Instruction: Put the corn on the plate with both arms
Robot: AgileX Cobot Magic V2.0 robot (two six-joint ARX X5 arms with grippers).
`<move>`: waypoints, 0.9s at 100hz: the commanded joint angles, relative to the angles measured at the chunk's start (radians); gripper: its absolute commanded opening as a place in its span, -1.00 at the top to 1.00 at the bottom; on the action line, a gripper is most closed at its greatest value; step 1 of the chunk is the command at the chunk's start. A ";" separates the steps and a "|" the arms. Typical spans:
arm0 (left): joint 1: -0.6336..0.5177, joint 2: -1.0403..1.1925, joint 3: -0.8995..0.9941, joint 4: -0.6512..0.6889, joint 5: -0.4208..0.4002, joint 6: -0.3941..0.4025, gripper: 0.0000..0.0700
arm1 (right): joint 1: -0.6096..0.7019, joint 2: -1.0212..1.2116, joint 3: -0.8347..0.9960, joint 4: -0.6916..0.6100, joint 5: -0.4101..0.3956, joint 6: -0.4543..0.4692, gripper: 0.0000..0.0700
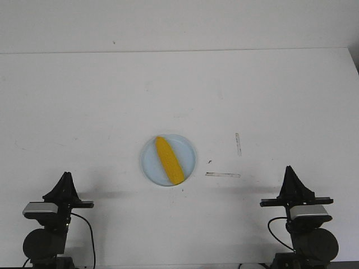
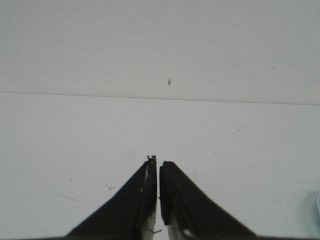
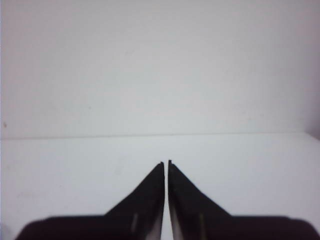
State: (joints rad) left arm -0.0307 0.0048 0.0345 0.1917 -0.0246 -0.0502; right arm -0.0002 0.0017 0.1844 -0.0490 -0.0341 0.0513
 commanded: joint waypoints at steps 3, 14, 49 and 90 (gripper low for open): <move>0.000 -0.002 -0.021 0.013 -0.002 0.005 1.00 | 0.001 0.000 -0.052 0.085 -0.004 -0.008 0.97; 0.000 -0.002 -0.021 0.013 -0.002 0.005 1.00 | 0.001 0.000 -0.122 0.147 -0.004 -0.007 0.97; 0.000 -0.002 -0.021 0.013 -0.002 0.005 1.00 | 0.011 0.000 -0.172 0.150 0.014 -0.006 0.97; 0.000 -0.002 -0.021 0.013 -0.002 0.005 1.00 | 0.010 0.000 -0.172 0.176 0.008 -0.006 0.97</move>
State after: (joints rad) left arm -0.0307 0.0048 0.0345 0.1917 -0.0246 -0.0502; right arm 0.0078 0.0013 0.0139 0.1173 -0.0254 0.0490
